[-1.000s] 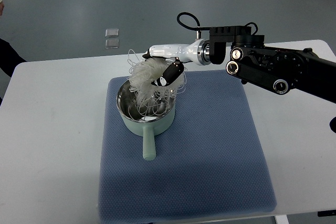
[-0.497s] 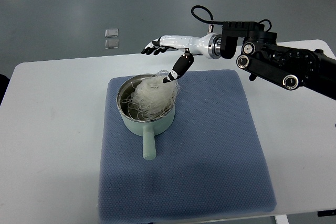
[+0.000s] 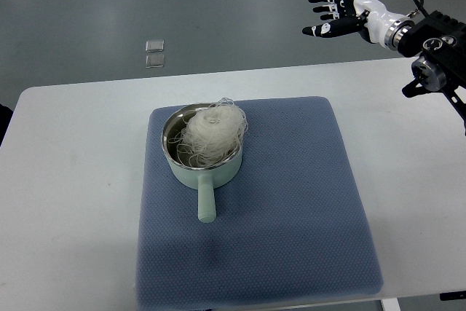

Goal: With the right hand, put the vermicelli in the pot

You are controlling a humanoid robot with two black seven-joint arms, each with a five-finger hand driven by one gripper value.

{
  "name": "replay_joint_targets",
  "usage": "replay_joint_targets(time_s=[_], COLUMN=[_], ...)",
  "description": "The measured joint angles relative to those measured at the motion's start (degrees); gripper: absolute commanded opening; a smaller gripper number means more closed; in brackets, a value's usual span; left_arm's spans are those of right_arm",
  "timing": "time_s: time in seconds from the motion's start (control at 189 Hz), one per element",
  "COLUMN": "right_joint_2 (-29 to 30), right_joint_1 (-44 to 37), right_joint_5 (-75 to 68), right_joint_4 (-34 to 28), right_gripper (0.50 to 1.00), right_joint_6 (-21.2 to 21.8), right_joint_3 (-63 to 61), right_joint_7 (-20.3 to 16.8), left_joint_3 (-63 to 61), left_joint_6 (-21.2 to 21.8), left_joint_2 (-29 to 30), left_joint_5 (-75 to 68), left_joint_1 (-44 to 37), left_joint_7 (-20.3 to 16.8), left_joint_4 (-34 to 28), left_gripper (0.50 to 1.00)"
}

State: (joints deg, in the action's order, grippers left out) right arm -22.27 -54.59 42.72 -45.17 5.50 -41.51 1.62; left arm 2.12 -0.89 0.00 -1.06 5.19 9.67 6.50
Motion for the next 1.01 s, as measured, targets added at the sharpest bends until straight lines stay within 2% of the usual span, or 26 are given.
replay_joint_targets(time_s=[0.143, 0.291, 0.55, 0.571, 0.587, 0.598, 0.672, 1.005], right_joint_2=[0.0, 0.41, 0.93, 1.06, 1.16, 1.22, 1.77, 3.06], right_joint_1=[3.33, 5.8, 7.05, 7.11, 7.17, 7.21, 7.61, 10.05], right_joint_5=[-10.07, -17.91, -25.57, -26.42, -27.01, -27.37, -29.17, -29.83], right_joint_4=[0.78, 0.86, 0.87, 0.87, 0.87, 0.87, 0.81, 0.77], right_gripper=[0.846, 0.846, 0.86, 0.874, 0.915, 0.921, 0.926, 0.928], right_joint_6=[-5.94, -9.27, -9.81, -9.83, -9.84, -9.85, -9.92, -9.5], right_joint_3=[-0.77, -0.87, -3.41, -3.88, -4.19, -4.37, -5.14, -5.29], right_joint_7=[-0.04, -0.09, -3.13, -3.51, -3.77, -3.92, -4.5, -2.14], left_joint_3=[0.0, 0.0, 0.04, 0.05, 0.06, 0.06, 0.08, 0.17], left_joint_6=[0.0, 0.0, 0.02, 0.02, 0.03, 0.03, 0.03, 0.03], left_joint_2=[0.0, 0.0, 0.0, 0.0, 0.0, 0.0, 0.0, 0.0], left_joint_5=[0.0, 0.0, 0.0, 0.0, 0.01, 0.0, 0.0, 0.0], left_joint_1=[0.0, 0.0, 0.0, 0.0, 0.0, 0.0, 0.0, 0.0], left_joint_7=[0.0, 0.0, 0.0, 0.0, 0.0, 0.0, 0.0, 0.0], left_joint_4=[0.04, 0.03, 0.13, 0.15, 0.15, 0.16, 0.16, 0.09], left_gripper=[1.0, 1.0, 1.0, 1.0, 1.0, 1.0, 1.0, 1.0])
